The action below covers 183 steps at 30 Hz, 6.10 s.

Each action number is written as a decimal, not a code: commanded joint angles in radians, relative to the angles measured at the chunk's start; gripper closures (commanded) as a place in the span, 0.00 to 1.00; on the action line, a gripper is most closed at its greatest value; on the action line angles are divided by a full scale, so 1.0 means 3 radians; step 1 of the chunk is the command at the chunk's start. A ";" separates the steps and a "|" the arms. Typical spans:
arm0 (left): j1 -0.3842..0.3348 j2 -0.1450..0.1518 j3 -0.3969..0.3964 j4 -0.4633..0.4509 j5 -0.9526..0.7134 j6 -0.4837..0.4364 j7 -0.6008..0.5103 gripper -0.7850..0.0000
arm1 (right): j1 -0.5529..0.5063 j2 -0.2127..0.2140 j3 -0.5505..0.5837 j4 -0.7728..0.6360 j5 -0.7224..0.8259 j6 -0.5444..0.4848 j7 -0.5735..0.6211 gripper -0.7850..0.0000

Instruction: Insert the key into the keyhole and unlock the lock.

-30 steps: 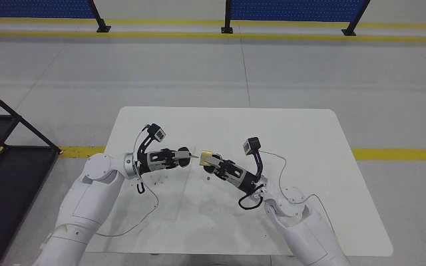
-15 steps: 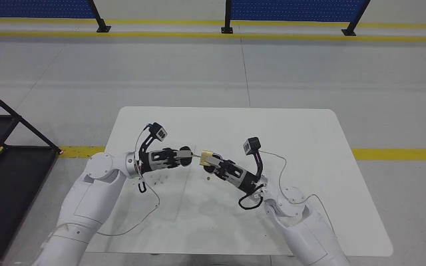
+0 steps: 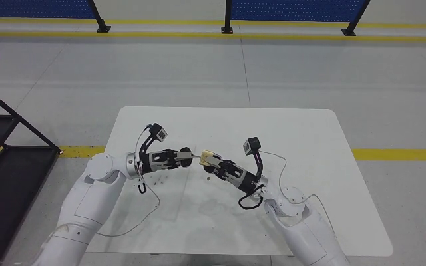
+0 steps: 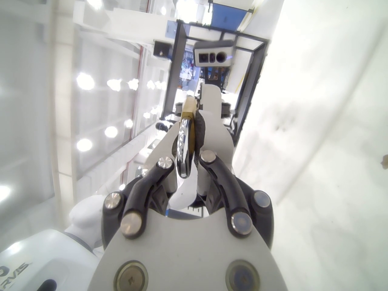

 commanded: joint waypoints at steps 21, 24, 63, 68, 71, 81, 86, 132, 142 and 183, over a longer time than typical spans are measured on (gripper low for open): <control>-0.0004 0.0000 0.0026 -0.0029 -0.0004 0.0008 -0.0012 1.00 | 0.0000 0.0000 0.0000 0.0000 0.0000 0.0000 0.0000 1.00; -0.0006 0.0000 0.0026 -0.0028 -0.0007 0.0010 -0.0015 1.00 | 0.0000 0.0000 0.0000 0.0000 0.0000 0.0000 0.0000 1.00; 0.0333 0.0110 -0.0585 -0.0164 0.0121 -0.0505 0.0347 1.00 | -0.0017 0.0013 0.0046 -0.0052 -0.0069 0.0082 -0.0029 1.00; 0.0390 0.0124 -0.0650 -0.0184 0.0214 -0.0709 0.0312 1.00 | -0.0009 0.0049 0.0112 -0.0133 -0.0052 0.0293 0.0284 1.00; 0.0421 0.0131 -0.0668 -0.0198 0.0280 -0.0805 0.0305 1.00 | 0.0011 0.0073 0.0149 -0.0165 -0.0020 0.0449 0.0513 1.00; 0.0486 0.0143 -0.0678 -0.0285 0.0547 -0.1242 0.0322 1.00 | 0.0047 0.0114 0.0218 -0.0218 0.0307 0.0626 0.0988 1.00; 0.0493 0.0158 -0.0590 -0.0511 0.0889 -0.1555 0.0526 1.00 | 0.0052 0.0120 0.0210 -0.0217 0.0311 0.0620 0.1004 1.00; 0.1067 0.0191 -0.0531 -0.0798 0.0657 -0.1362 0.0998 1.00 | 0.0052 0.0120 0.0210 -0.0217 0.0311 0.0620 0.1004 1.00; 0.1077 0.0188 -0.0528 -0.0813 0.0647 -0.1354 0.1053 1.00 | 0.0052 0.0120 0.0210 -0.0217 0.0311 0.0620 0.1004 1.00; 0.1611 0.0225 -0.0661 -0.1648 0.0785 -0.0489 0.1264 1.00 | 0.0052 0.0120 0.0210 -0.0217 0.0311 0.0620 0.1004 1.00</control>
